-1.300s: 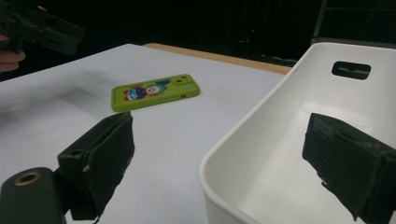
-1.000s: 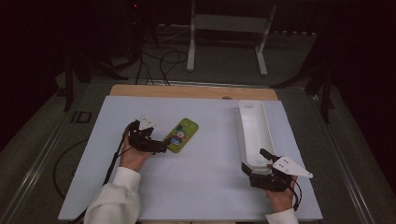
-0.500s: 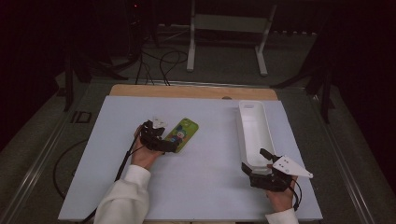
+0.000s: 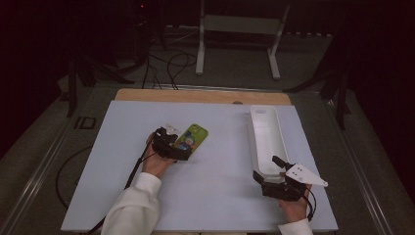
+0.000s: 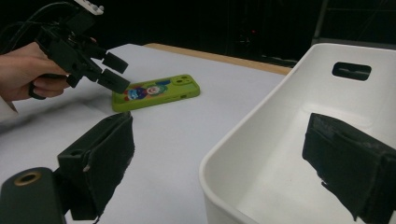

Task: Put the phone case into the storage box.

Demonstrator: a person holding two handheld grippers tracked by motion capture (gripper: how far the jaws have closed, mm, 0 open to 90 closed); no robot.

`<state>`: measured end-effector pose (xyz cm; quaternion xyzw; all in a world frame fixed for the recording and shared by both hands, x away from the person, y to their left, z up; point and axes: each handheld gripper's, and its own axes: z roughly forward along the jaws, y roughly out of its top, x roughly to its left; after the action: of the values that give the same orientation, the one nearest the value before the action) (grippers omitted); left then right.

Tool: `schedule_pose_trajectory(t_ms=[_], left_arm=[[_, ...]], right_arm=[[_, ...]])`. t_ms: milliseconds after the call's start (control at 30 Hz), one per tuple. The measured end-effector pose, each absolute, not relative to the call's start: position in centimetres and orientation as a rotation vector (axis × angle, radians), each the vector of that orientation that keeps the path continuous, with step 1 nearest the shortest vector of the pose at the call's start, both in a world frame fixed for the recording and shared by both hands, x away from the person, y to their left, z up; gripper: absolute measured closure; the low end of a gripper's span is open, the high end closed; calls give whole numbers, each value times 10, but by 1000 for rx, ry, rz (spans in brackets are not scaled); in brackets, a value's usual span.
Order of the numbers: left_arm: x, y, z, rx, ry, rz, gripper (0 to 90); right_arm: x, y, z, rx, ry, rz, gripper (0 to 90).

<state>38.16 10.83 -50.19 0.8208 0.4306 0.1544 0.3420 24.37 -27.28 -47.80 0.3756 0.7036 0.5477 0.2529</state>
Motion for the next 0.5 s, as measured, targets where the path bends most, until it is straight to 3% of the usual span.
schedule_pose_trajectory(t_ms=[500], left_arm=[[388, 101, -511, 2164, 1139, 361, 63]], right_arm=[[244, -273, -478, 1021, 1913, 1490, 87]])
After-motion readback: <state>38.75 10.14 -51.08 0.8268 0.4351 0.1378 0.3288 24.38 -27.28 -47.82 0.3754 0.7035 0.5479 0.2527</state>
